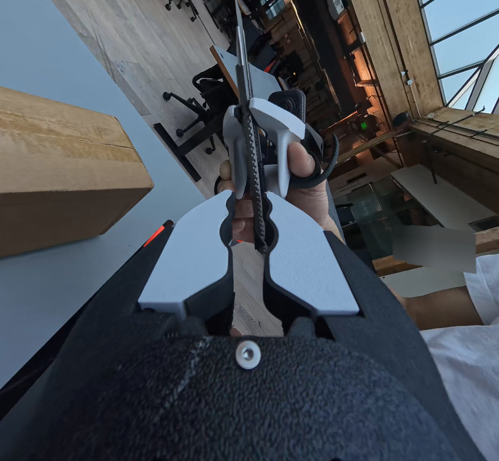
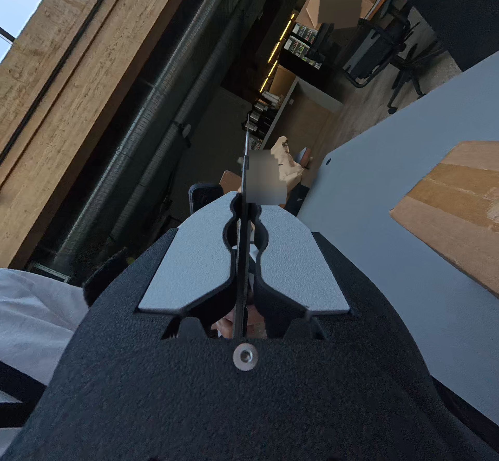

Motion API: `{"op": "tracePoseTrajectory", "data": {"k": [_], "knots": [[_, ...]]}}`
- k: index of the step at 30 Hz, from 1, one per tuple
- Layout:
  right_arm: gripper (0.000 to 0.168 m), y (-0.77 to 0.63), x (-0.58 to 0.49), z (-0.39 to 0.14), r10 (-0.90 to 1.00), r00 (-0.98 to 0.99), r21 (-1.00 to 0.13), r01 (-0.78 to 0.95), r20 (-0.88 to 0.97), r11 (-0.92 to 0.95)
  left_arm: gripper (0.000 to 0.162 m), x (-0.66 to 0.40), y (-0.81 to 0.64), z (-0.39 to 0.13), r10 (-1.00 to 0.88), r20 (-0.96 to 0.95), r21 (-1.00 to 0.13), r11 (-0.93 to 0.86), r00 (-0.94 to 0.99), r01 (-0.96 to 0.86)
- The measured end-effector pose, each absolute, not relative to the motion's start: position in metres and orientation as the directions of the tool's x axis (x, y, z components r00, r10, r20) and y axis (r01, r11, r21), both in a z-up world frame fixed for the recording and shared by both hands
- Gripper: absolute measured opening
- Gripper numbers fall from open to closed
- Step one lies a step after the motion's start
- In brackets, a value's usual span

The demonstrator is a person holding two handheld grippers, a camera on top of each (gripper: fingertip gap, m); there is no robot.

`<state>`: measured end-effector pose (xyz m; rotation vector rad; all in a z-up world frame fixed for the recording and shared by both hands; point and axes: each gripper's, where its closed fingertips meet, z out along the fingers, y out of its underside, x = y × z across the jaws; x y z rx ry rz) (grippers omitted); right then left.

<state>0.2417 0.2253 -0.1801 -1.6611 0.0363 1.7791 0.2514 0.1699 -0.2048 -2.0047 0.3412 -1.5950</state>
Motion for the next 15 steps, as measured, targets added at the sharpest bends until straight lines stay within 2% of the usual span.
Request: {"op": "tracePoseTrajectory", "data": {"k": [2, 4, 6, 10, 12, 14, 15], "knots": [[0.006, 0.222, 0.239, -0.181, 0.475, 0.112, -0.467, -0.474, -0.873, -0.747, 0.036, 0.253, 0.166, -0.197, -0.516, 0.826, -0.552, -0.821, 0.226, 0.144], [0.006, 0.221, 0.24, -0.179, 0.483, 0.132, -0.48, -0.492, -0.866, -0.726, 0.038, 0.255, 0.162, -0.198, -0.503, 0.837, -0.534, -0.837, 0.214, 0.122], [0.005, 0.218, 0.241, -0.172, 0.495, 0.094, -0.466, -0.521, -0.864, -0.715, 0.032, 0.259, 0.157, -0.208, -0.547, 0.797, -0.576, -0.816, 0.256, 0.048], [0.006, 0.213, 0.244, -0.167, 0.501, 0.093, -0.466, -0.543, -0.86, -0.699, 0.023, 0.262, 0.153, -0.208, -0.563, 0.796, -0.579, -0.816, 0.221, 0.008], [0.006, 0.212, 0.245, -0.166, 0.504, 0.118, -0.481, -0.543, -0.855, -0.688, 0.022, 0.264, 0.151, -0.208, -0.57, 0.792, -0.582, -0.813, 0.218, -0.01], [0.006, 0.213, 0.247, -0.169, 0.499, 0.176, -0.505, -0.548, -0.849, -0.667, 0.008, 0.265, 0.147, -0.205, -0.572, 0.8, -0.577, -0.816, 0.18, -0.026], [0.006, 0.213, 0.248, -0.171, 0.502, 0.199, -0.52, -0.548, -0.842, -0.655, 0.009, 0.266, 0.147, -0.205, -0.572, 0.8, -0.576, -0.817, 0.184, -0.033]]}}
